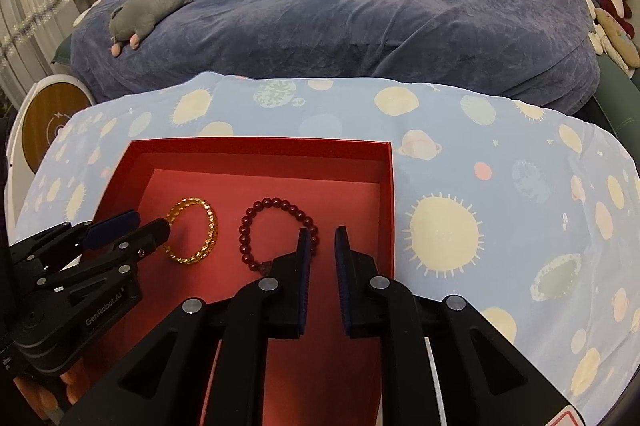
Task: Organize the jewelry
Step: 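Lower both bracelets into the red box and open both tools, then grasp the garnet multi-strand bracelet with the left tool while the right tool grasps the black-gold bead bracelet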
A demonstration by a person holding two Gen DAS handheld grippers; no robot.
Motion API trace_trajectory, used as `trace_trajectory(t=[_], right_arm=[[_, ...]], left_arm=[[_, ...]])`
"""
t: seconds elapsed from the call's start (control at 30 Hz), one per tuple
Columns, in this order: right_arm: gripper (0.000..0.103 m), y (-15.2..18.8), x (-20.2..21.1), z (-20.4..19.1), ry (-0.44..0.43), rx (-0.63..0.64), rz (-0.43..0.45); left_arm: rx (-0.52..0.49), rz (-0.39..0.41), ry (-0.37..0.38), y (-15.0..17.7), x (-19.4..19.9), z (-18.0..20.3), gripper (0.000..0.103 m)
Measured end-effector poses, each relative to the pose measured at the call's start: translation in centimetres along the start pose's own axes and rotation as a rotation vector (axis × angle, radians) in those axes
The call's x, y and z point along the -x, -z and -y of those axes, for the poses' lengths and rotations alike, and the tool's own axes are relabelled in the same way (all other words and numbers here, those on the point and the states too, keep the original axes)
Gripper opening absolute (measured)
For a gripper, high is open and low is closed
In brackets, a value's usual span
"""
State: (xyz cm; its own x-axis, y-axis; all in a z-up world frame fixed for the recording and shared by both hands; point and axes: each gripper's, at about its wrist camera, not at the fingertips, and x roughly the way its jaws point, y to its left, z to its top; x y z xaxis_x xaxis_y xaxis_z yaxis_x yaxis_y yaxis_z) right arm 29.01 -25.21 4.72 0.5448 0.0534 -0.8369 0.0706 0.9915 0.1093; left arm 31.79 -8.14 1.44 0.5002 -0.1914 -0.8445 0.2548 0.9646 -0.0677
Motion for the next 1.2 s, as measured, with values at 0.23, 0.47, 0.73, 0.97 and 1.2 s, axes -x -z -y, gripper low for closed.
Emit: trace_trajectory(t=[0.23,0.47,0.73,0.97,1.2], right_arm=[[0.014,4.0,6.1,-1.8,0.005,0.037,0.045],[0.021,11.0,10.3,-2.4,0.002,0.010,0.011],[0.021,19.0,12.2,-3.4,0.040,0.011,-0.052],[0.021,23.1,12.2,-3.2,0.037,-0.044,-0.098],[0.021,24.4,11.5,-3.2,0.031,-0.064,-0.118]], left_arm=[[-0.005,0.046,0.022,3.3,5.8,-0.9,0.034],[0.020,0.026,0.035,9.7,9.9,-2.1,0.034],[0.062,-0.062,0.042,17.8,11.7,-3.0,0.035],[0.050,-0.117,0.041,22.1,11.6,-1.7,0.040],[0.040,-0.110,0.041,22.8,10.3,-1.0,0.041]])
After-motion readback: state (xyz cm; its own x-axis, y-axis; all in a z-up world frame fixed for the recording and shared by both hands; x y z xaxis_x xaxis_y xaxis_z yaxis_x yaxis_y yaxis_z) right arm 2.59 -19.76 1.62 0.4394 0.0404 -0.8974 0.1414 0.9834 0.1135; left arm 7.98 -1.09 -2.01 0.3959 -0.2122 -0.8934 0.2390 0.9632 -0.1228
